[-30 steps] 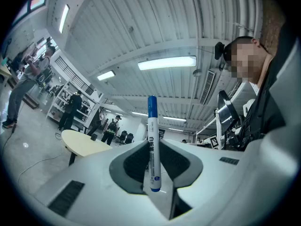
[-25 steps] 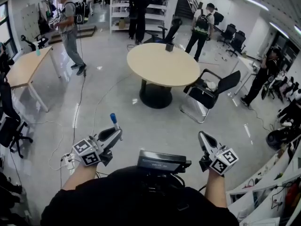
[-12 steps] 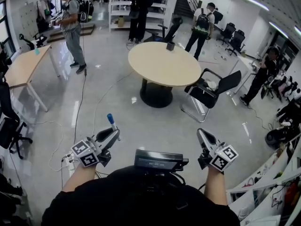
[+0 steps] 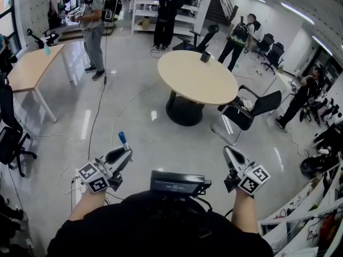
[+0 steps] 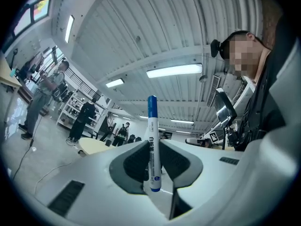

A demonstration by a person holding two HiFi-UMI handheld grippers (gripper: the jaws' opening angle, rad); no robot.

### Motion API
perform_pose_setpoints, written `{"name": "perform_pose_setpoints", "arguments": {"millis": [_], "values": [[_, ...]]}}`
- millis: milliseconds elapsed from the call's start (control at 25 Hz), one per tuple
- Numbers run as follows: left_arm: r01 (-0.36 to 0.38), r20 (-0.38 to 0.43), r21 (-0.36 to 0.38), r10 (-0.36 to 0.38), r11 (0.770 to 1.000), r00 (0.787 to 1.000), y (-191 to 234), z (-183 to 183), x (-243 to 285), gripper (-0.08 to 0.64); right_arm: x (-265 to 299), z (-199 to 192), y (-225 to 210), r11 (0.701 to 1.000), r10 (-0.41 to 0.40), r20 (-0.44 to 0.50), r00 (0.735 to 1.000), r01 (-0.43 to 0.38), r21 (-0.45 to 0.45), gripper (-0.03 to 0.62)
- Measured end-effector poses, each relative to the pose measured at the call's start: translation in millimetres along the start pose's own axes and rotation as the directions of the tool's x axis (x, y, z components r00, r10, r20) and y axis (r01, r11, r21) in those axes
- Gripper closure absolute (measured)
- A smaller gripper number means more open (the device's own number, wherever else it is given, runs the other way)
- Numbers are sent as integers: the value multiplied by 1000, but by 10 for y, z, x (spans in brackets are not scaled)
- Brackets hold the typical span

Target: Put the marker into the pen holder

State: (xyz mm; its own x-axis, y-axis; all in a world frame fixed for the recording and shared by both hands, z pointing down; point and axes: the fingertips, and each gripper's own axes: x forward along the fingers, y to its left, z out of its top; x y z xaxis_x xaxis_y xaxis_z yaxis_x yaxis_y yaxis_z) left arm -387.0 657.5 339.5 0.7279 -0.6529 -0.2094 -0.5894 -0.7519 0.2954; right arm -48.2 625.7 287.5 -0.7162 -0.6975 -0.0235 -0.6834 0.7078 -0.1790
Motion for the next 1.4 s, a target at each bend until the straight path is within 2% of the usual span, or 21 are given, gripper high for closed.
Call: {"name": "perform_pose_setpoints", "arguments": {"millis": [120,280,400,600,760,960,1160,1400], "values": [[-11,-3,-6,11,1000,1000,169,6,-97,488,182,-68,69,1000,9,-10,1000,-9,12,588],[-7,-7,-23,7,1000,1000,292,-25,30,488,305,-144,-59,1000,7,-29,1000,-6,30,588],[-5,-21,-11,5,1000,1000,341,-89,232,488,343,-158,-309,999,11,-13,1000,-10,49,588],[-48,-40,27,49,998,998,374,-191,647,488,391,-229,-879,996,56,13,998,-56,72,588],[-84,-25,32,85,996,996,321,-254,1271,488,368,-136,-1562,993,90,14,996,-91,79,588],[-75,-12,31,76,997,997,169,-389,2284,488,219,137,-2432,991,137,7,991,-137,14,588],[-39,-51,36,41,999,998,65,-627,3113,488,-10,171,-3188,992,118,35,992,-119,50,588],[-9,-83,24,11,1000,997,212,-743,3714,488,-125,97,-3731,994,75,37,997,-78,81,588]]}}
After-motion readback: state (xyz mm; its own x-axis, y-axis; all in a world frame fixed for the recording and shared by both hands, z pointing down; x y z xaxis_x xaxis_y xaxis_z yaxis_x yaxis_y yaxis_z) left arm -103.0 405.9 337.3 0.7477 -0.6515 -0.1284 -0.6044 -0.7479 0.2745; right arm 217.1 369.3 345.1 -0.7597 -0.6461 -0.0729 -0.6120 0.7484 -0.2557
